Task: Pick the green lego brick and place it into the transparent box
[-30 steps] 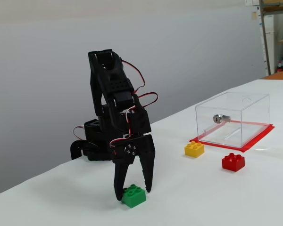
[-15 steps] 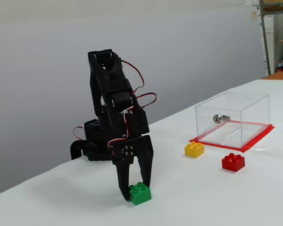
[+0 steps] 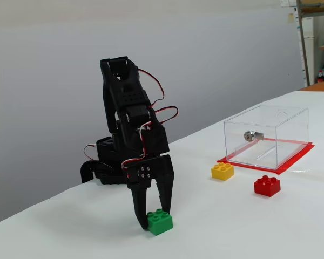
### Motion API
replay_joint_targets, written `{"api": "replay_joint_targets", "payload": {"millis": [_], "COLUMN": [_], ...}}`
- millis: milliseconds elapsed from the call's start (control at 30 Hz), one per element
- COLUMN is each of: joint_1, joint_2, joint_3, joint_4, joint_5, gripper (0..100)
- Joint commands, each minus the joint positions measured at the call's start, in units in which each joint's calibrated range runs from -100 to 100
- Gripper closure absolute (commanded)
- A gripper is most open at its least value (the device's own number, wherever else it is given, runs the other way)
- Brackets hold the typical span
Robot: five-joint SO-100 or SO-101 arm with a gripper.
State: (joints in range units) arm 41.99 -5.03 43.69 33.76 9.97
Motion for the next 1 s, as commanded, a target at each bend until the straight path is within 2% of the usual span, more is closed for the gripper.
{"api": "replay_joint_targets", "payload": {"millis": [0,667,967], "joint_1": [1.1,0.0,-5.1], "joint_2": [-3.2,-11.8,-22.7], "joint_3": [-1.1,-0.8,-0.8], "joint_4": [0.2,1.7,8.9], "joint_5": [-0.3,-0.4,-4.8], "gripper": [82,82,82]}}
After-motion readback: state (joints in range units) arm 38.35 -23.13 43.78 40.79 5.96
